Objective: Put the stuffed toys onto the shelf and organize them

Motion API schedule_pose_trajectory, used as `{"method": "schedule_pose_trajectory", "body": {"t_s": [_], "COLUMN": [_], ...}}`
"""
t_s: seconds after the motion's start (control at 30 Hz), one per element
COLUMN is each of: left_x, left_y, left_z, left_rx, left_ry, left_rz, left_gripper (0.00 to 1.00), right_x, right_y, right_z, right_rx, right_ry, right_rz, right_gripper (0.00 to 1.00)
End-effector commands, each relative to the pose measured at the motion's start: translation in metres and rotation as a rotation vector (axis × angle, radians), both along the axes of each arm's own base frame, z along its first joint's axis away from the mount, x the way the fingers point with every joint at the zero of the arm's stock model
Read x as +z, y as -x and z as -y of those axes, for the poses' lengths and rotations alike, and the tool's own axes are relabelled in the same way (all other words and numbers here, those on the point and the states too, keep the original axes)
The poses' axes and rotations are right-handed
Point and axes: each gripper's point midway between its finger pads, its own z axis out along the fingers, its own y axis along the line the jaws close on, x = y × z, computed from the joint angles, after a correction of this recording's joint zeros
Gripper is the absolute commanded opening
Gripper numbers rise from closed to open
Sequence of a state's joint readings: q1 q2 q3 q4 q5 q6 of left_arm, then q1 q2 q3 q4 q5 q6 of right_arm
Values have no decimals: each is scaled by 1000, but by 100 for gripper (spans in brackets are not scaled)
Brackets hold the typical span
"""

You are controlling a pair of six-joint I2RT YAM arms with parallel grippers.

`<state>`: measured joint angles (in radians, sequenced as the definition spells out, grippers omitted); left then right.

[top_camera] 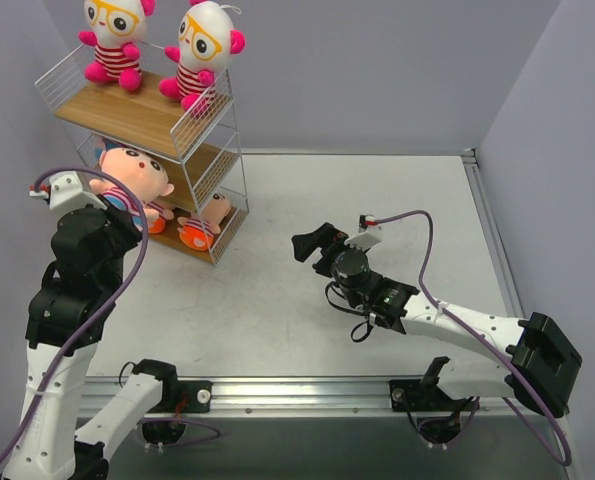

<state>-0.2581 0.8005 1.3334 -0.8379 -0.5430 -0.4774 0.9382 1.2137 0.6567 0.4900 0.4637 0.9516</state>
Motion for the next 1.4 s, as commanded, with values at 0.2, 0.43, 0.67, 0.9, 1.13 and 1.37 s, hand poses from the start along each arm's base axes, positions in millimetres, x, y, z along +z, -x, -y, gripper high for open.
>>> {"method": "schedule_pose_trajectory", "body": {"t_s": [0.2,0.43,0.67,0.9,1.13,1.37], "left_x": [7,-4,-17,-28,-32,-35], "left_y": [-48,-69,-92,-113,-128,-140], "left_z": [15,30,37,49,55,60], "left_rx": [-115,-221,-285,-348,-390,-412], "left_ry": [144,216,249,291,293,328], "left_rz": [124,168,185,187,197,209], "left_gripper": [3,2,2,3,9,14], "right_x": [29,31,36,37,39,40], "right_y": [1,5,6,6,6,5], "right_z": [-3,6,7,5,3,1], "right_rx": [27,26,44,61,72,81], "right_ry": [-54,-50,-46,-39,-29,-19], "right_rz": [72,90,115,126,138,142], "right_gripper": [98,98,98,98,97,97]}}
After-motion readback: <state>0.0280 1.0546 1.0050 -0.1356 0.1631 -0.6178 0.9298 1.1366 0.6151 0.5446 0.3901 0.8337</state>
